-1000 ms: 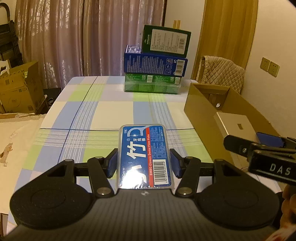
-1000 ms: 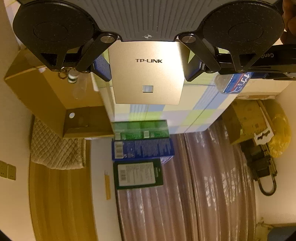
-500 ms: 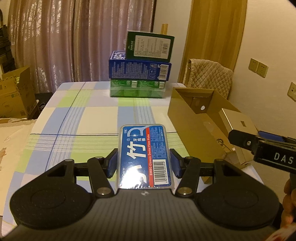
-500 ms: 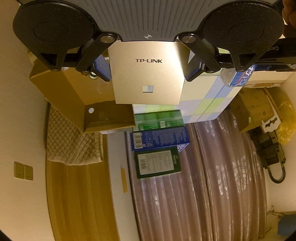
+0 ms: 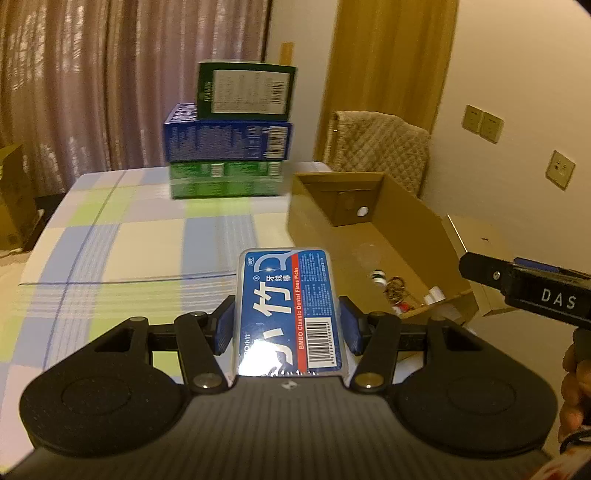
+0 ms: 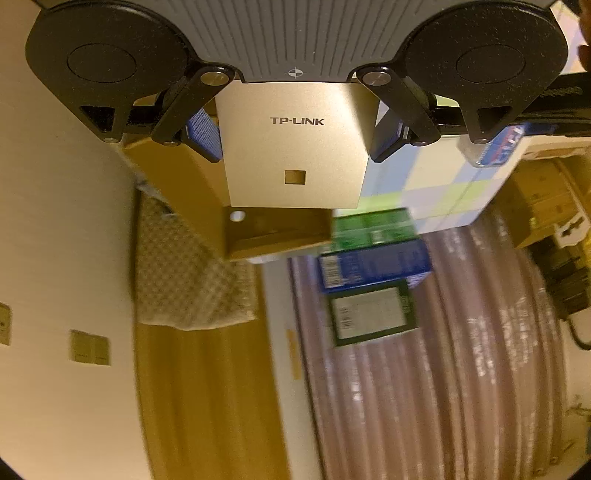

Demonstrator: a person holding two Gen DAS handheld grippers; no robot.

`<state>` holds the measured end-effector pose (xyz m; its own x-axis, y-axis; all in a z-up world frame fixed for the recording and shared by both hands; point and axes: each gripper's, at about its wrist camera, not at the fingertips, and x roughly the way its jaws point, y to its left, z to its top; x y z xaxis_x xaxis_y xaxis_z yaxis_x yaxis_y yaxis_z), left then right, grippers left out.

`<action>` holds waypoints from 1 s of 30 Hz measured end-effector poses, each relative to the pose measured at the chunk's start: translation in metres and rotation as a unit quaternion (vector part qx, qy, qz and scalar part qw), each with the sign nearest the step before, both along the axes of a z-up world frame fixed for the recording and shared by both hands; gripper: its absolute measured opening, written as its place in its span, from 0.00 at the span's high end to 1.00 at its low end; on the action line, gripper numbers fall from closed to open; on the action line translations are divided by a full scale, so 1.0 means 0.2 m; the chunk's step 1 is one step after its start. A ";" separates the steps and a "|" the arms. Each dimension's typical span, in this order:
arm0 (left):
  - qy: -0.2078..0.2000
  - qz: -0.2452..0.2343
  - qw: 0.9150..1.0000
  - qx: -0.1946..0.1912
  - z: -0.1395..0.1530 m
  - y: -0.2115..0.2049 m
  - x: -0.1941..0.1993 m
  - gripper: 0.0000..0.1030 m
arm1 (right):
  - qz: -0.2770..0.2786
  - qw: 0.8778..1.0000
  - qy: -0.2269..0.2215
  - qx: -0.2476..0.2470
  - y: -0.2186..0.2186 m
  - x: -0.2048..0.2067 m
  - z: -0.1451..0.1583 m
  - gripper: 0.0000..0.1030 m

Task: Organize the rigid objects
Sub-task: 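Carry the floss box and TP-LINK plate with both tools over the cardboard box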

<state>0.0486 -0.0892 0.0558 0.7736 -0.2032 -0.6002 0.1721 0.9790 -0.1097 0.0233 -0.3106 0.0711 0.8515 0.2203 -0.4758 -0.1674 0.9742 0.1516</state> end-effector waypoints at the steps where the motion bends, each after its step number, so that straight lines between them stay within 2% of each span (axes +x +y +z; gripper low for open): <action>1: 0.000 -0.005 1.000 -0.001 0.00 -0.02 0.01 0.49 | -0.007 1.000 0.000 -0.002 -0.03 0.00 0.00 0.20; 6: 0.000 -0.028 1.000 -0.013 0.00 -0.17 0.10 0.49 | -0.035 0.999 0.001 -0.011 -0.21 0.05 0.00 0.20; 12: 0.006 -0.052 0.998 -0.022 -0.03 -0.33 0.23 0.49 | -0.039 0.999 0.006 -0.018 -0.33 0.12 0.00 0.20; 20: 0.022 -0.058 0.998 -0.033 -0.07 -0.46 0.40 0.49 | -0.035 0.999 0.018 -0.016 -0.40 0.28 -0.02 0.20; 30: 0.035 -0.063 0.997 -0.026 -0.14 -0.55 0.51 0.49 | -0.022 0.999 0.035 -0.025 -0.42 0.44 -0.10 0.20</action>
